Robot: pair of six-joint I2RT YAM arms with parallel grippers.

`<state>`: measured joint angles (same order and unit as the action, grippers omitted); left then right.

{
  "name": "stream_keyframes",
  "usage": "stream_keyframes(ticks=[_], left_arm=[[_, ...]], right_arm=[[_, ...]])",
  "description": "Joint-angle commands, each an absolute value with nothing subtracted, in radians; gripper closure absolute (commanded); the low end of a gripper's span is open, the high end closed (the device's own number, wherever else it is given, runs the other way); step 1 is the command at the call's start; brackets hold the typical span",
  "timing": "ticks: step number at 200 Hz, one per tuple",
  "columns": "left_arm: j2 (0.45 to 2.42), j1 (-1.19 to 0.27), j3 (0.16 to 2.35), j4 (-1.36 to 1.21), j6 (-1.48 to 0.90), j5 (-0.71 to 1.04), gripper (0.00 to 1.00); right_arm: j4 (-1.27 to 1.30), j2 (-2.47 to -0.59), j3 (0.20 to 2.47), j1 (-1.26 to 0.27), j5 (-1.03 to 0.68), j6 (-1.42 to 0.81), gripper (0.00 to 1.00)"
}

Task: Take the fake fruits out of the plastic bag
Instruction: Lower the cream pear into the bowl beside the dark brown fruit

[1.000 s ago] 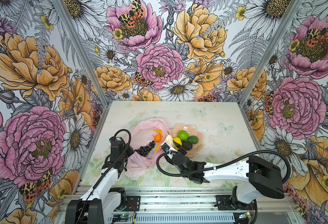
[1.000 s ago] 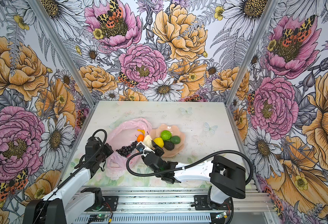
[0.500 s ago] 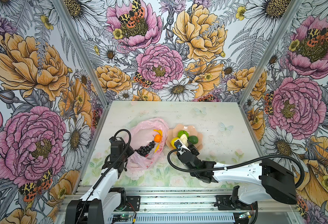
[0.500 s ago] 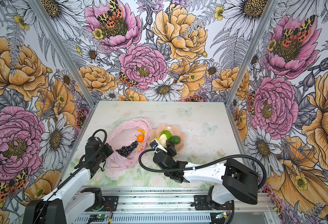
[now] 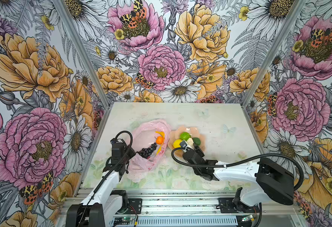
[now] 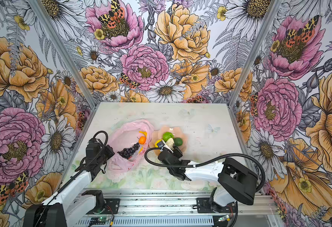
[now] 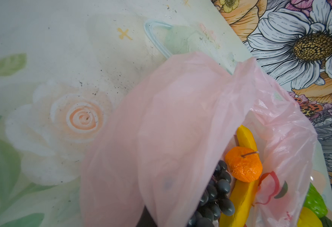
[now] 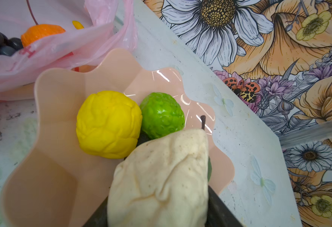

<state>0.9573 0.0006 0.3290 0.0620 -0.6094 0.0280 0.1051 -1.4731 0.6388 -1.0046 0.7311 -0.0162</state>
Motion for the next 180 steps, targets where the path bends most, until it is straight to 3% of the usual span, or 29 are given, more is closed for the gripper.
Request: stream_keyframes(ticks=[1, 63, 180], left_arm=[[0.946, 0.0, 0.328, 0.035, -0.588, 0.03, 1.0], [0.945, 0.0, 0.328, 0.037, -0.588, 0.029, 1.0], [0.945, 0.002, 0.327, 0.041, -0.587, 0.026, 1.0]], right_arm=[[0.081, -1.504, 0.677, -0.996, 0.687, -0.038, 0.37], [0.08, -1.581, 0.718, -0.989, 0.679, -0.042, 0.33], [-0.042, -1.486, 0.758, -0.986, 0.668, -0.066, 0.01]])
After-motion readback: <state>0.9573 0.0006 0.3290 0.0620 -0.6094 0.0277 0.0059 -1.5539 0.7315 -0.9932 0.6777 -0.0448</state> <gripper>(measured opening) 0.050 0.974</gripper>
